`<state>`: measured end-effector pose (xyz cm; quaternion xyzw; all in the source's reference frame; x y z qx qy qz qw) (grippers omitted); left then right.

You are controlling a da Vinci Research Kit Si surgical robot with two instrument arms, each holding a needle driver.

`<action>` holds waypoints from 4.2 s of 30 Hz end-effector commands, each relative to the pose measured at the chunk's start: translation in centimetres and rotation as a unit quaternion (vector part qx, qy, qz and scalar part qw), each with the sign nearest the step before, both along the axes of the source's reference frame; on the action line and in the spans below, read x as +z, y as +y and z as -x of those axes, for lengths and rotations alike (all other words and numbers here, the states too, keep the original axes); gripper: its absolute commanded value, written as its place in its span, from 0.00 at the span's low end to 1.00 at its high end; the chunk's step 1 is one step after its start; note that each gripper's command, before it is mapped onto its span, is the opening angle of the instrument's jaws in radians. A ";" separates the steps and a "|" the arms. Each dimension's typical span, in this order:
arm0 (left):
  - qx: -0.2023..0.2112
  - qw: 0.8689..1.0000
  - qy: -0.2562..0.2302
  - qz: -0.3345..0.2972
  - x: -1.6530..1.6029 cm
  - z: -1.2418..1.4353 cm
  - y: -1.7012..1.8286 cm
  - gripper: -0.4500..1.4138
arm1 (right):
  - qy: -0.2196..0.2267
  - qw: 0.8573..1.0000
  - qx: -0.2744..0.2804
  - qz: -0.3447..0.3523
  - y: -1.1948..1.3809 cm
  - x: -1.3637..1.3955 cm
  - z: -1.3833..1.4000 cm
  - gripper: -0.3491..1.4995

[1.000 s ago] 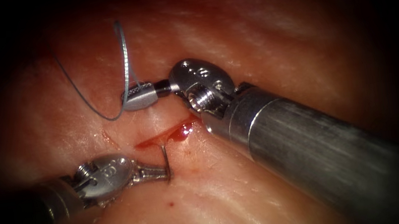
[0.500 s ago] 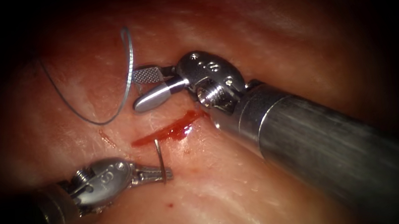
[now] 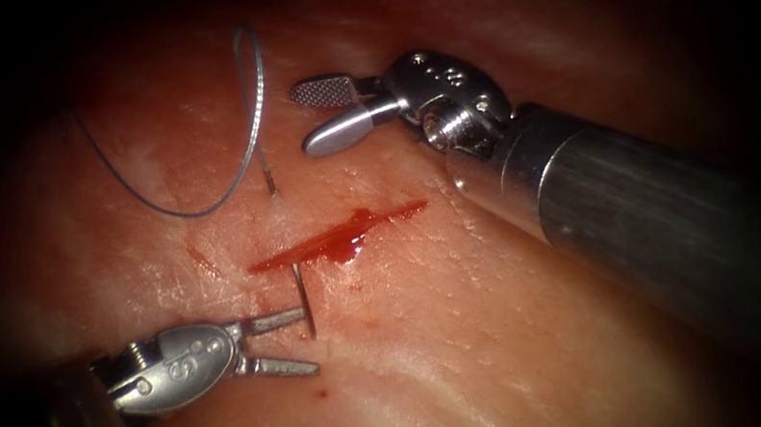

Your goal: Wound Closure

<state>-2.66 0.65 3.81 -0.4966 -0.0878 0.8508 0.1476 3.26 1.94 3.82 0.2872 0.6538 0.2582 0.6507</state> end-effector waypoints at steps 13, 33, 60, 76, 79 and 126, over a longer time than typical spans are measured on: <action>-0.007 0.997 -0.013 0.080 -0.25 0.06 0.18 0.53 | -0.024 0.999 0.025 0.016 -0.18 0.28 0.36 0.79; -0.004 0.993 -0.001 0.118 -0.07 0.39 0.34 0.58 | -0.024 0.998 0.048 0.016 -0.34 0.21 0.73 0.78; -0.077 0.995 -0.027 -0.051 -0.23 0.24 0.50 0.00 | -0.017 0.998 0.056 0.019 -0.49 0.19 0.70 0.76; -0.064 0.962 -0.141 -0.223 -0.96 0.62 0.20 0.00 | -0.004 0.999 0.042 0.015 -0.61 0.16 0.66 0.76; -0.053 0.966 -0.147 -0.208 -1.08 0.67 0.19 0.00 | 0.000 0.999 0.038 0.011 -0.66 0.15 0.62 0.76; -0.051 0.974 -0.078 0.207 -1.21 0.43 0.95 0.00 | 0.002 0.991 0.042 -0.126 -0.56 -0.31 0.57 0.66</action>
